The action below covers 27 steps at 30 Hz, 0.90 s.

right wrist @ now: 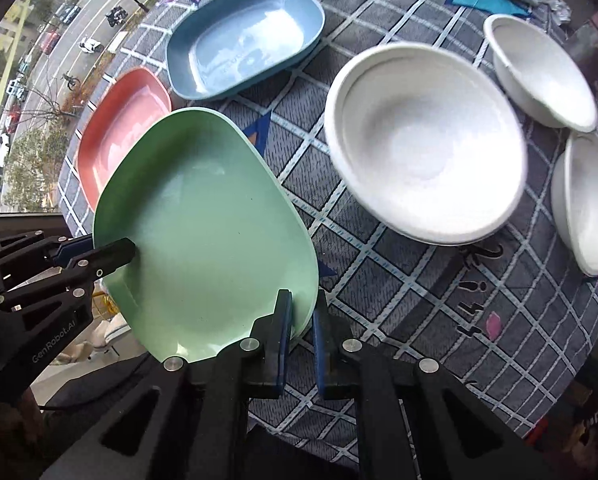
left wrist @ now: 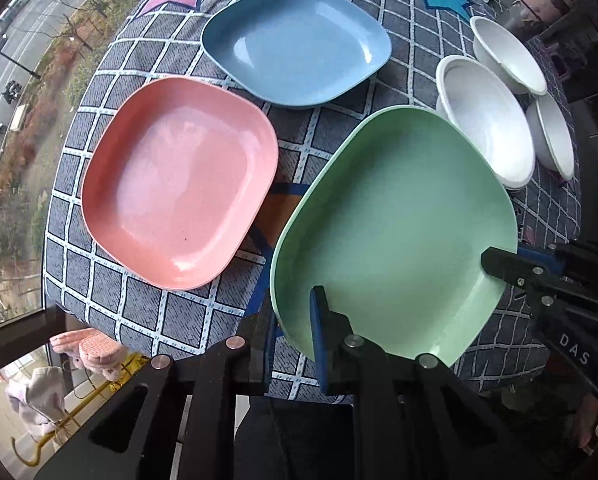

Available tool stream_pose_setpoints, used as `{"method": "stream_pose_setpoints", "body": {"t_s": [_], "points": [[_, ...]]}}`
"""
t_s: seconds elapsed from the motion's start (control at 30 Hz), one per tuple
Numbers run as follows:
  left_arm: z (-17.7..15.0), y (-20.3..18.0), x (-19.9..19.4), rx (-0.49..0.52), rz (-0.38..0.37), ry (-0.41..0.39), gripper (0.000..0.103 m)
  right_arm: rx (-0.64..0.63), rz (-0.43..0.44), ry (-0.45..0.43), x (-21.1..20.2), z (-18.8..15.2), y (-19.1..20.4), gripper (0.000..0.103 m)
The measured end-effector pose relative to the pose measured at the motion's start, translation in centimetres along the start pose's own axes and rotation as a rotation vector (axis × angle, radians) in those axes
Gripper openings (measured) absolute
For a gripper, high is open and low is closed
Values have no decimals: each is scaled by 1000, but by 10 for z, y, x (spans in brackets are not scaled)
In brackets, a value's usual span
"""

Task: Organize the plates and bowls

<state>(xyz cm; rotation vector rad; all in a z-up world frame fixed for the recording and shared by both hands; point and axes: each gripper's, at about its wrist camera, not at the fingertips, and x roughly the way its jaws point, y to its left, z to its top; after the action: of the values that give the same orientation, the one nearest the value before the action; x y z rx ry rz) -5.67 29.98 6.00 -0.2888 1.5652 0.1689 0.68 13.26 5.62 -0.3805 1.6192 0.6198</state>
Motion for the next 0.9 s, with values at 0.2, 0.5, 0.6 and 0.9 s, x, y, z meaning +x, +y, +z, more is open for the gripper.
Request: {"method": "stream_pose_setpoints", "body": {"t_s": [0.2,0.5,0.6,0.9], "points": [[10,-22,-20,61,11,-55,18,14,-20,-49,-29,-4,-16,11],[28,-65,-28,188,18,-82,19,88,-60,-103,-70,-4,-46,12],[36,-88,-33,259,26,-103,19,146,-71,-134,-78,-7,-61,12],[59,-158,-57,420,25,-155,20,345,-79,-185,-106,-29,-119,12]]}}
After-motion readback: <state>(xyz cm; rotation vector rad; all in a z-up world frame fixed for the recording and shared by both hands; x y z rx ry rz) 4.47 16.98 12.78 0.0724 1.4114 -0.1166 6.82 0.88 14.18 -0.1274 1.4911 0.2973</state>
